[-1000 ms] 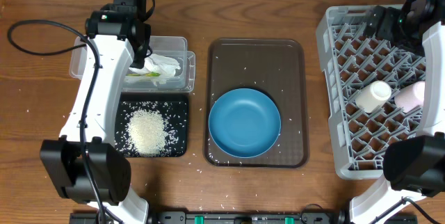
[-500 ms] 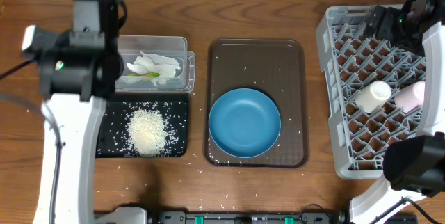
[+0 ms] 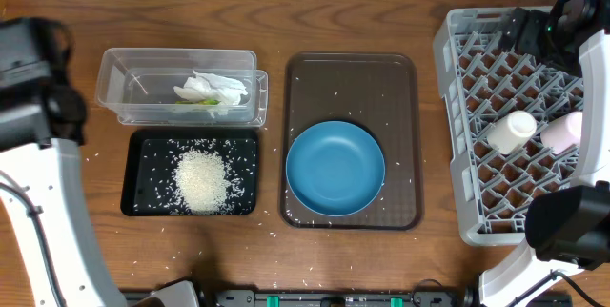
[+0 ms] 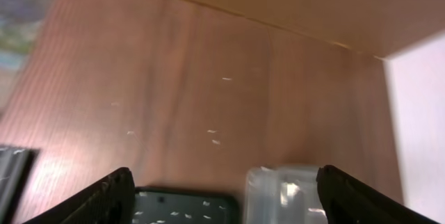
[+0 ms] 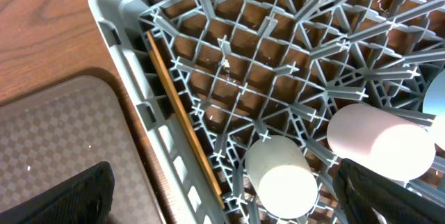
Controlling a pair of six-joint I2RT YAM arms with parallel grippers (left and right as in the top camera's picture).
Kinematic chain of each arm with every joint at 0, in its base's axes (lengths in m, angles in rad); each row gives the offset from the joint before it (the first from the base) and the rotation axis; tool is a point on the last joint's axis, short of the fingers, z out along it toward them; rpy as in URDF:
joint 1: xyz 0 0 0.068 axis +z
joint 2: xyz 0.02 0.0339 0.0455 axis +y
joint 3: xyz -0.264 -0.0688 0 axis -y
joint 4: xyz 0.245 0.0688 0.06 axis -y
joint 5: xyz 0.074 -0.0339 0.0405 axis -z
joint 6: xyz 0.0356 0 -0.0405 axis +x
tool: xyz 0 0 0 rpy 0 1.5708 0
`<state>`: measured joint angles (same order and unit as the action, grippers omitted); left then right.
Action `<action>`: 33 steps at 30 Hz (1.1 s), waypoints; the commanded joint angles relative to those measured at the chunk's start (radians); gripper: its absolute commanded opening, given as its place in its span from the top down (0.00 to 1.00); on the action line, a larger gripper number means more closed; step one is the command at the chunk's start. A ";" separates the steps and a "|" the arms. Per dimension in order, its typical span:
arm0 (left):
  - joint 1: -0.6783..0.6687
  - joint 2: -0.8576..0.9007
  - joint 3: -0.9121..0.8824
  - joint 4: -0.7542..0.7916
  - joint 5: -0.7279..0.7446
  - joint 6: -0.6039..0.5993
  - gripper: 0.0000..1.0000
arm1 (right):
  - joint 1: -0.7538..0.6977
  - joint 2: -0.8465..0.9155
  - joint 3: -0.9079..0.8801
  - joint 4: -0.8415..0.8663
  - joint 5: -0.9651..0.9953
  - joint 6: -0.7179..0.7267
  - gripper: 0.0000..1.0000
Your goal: Sort waste into correct bins and load items into the dishwasher rack
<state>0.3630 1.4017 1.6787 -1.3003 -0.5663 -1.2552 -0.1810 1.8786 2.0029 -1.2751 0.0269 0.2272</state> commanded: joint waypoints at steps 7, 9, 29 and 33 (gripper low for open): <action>0.154 0.012 0.006 -0.053 0.114 0.006 0.11 | -0.001 0.005 0.002 0.000 0.010 0.011 0.01; 0.156 0.012 0.006 -0.053 0.114 0.006 0.11 | -0.001 0.005 0.002 0.000 0.010 0.011 0.01; 0.156 0.012 0.006 -0.053 0.114 0.006 0.10 | 0.043 0.005 0.002 -0.056 -0.886 0.034 0.01; 0.156 0.012 0.006 -0.053 0.114 0.006 0.10 | 0.173 0.005 0.002 -0.071 -0.879 -0.126 0.01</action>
<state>0.5144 1.4078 1.6787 -1.3472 -0.4469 -1.2556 -0.1040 1.8786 2.0029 -1.3376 -0.7132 0.2428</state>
